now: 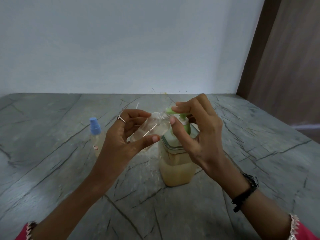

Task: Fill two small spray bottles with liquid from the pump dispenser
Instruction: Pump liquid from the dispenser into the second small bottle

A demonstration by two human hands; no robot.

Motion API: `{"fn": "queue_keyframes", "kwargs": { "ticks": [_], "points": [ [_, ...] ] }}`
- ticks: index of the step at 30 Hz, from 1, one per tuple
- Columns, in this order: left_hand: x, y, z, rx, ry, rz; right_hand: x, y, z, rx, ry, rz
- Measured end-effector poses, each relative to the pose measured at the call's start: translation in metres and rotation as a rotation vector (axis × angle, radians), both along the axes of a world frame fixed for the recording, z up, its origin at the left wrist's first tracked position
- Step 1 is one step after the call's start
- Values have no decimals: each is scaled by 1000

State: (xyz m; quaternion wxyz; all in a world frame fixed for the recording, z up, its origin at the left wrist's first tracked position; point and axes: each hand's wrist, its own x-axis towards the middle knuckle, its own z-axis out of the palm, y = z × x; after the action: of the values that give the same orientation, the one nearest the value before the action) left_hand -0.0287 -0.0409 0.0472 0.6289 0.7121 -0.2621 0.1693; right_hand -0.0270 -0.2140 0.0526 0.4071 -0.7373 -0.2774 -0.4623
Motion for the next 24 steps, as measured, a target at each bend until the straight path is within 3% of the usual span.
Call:
{"fn": "queue_keyframes", "kwargs": {
  "ticks": [17, 24],
  "points": [
    [2, 2, -5, -24, 9, -29, 0, -5, -16, -7, 45, 90],
    [2, 0, -6, -33, 1, -22, 0, -5, -18, 110, 151, 197]
  ]
}}
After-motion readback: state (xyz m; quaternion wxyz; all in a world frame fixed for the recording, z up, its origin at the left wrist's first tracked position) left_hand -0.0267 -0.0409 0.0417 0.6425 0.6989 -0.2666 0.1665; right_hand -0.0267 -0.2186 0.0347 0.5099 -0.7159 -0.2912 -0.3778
